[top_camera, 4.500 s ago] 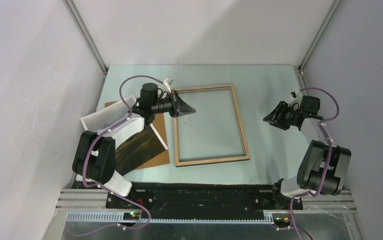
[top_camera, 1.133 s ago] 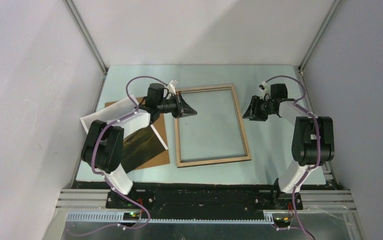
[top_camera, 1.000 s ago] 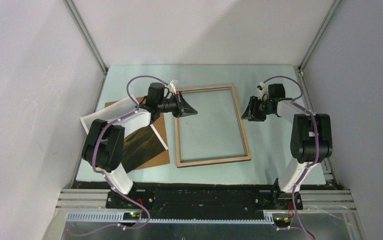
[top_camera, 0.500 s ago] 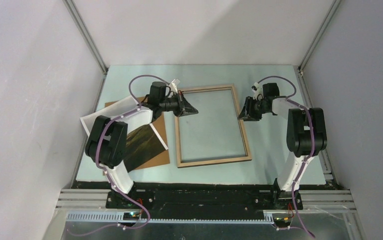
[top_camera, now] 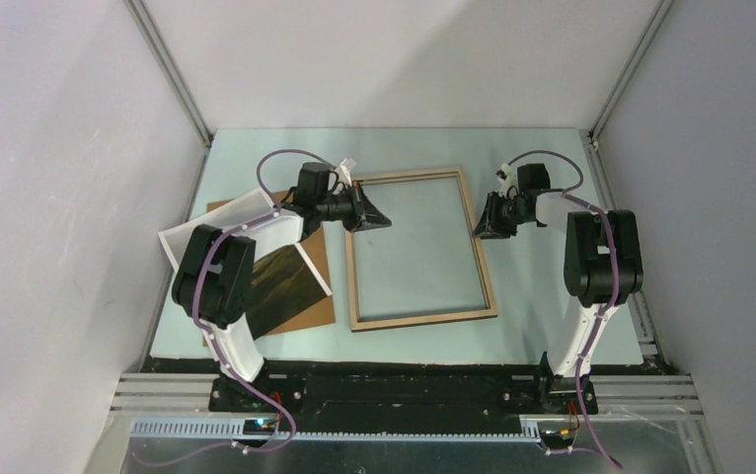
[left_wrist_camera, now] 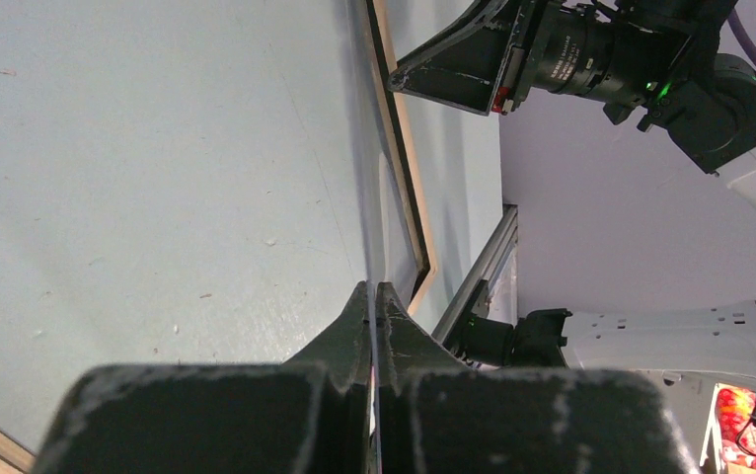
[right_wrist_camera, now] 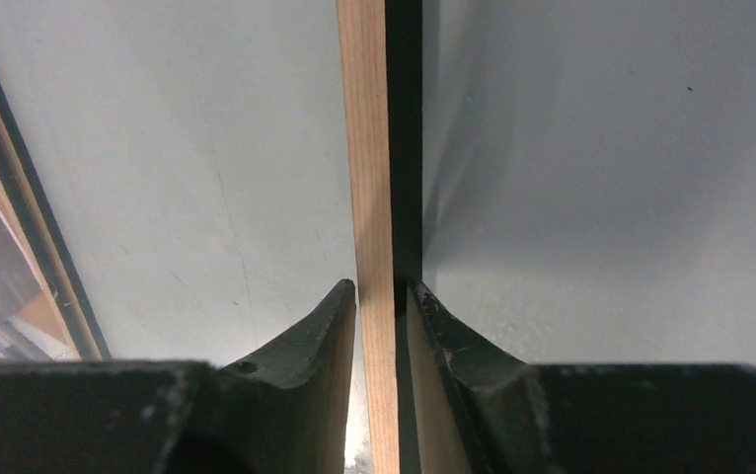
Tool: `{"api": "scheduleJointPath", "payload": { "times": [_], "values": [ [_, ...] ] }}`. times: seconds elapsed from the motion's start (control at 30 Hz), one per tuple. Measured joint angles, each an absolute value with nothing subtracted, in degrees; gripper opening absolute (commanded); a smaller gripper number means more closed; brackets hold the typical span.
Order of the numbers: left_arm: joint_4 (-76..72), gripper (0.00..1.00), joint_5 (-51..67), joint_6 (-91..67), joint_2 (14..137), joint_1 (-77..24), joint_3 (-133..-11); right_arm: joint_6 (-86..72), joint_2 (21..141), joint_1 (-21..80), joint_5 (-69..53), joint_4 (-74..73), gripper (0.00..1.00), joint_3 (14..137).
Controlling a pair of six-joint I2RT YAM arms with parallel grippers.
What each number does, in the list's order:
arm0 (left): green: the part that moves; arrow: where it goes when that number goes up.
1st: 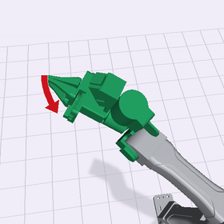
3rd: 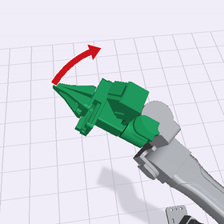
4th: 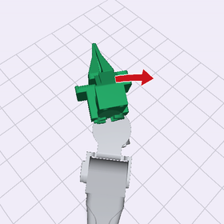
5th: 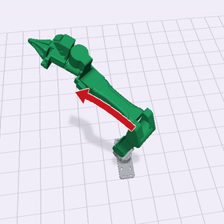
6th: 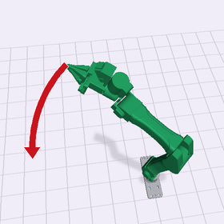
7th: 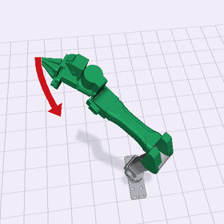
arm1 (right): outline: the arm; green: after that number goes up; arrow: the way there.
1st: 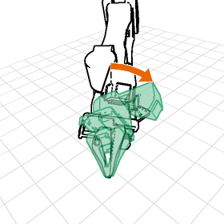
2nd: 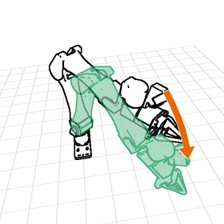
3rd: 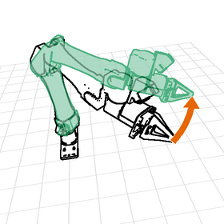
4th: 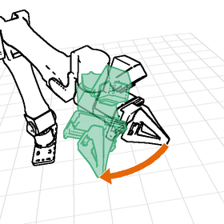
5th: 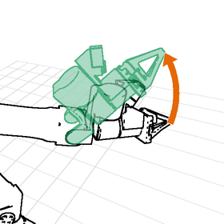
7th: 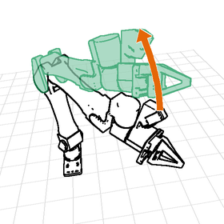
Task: Put the photo into the frame
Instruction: Place the photo frame item in the photo frame.
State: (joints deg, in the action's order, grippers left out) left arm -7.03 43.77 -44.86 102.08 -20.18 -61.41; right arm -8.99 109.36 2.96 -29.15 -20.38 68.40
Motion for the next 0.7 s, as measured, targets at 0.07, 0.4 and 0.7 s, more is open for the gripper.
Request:
{"api": "scheduleJointPath", "payload": {
  "times": [0.07,0.4,0.7],
  "values": [
    [-6.9,0.0,43.79,-44.62,102.13,-20.18,-61.47,-8.97,109.4,2.94,-28.95,-20.43,0.26,68.4],
    [-5.67,0.0,43.86,-43.88,103.13,-20.08,-62.33,-8.99,109.51,2.94,-28.47,-21.06,0.21,68.82],
    [-5.19,0.0,43.68,-43.46,103.94,-20.05,-62.41,-9.02,109.51,2.94,-28.47,-21.08,0.2,68.82]
  ]
}}
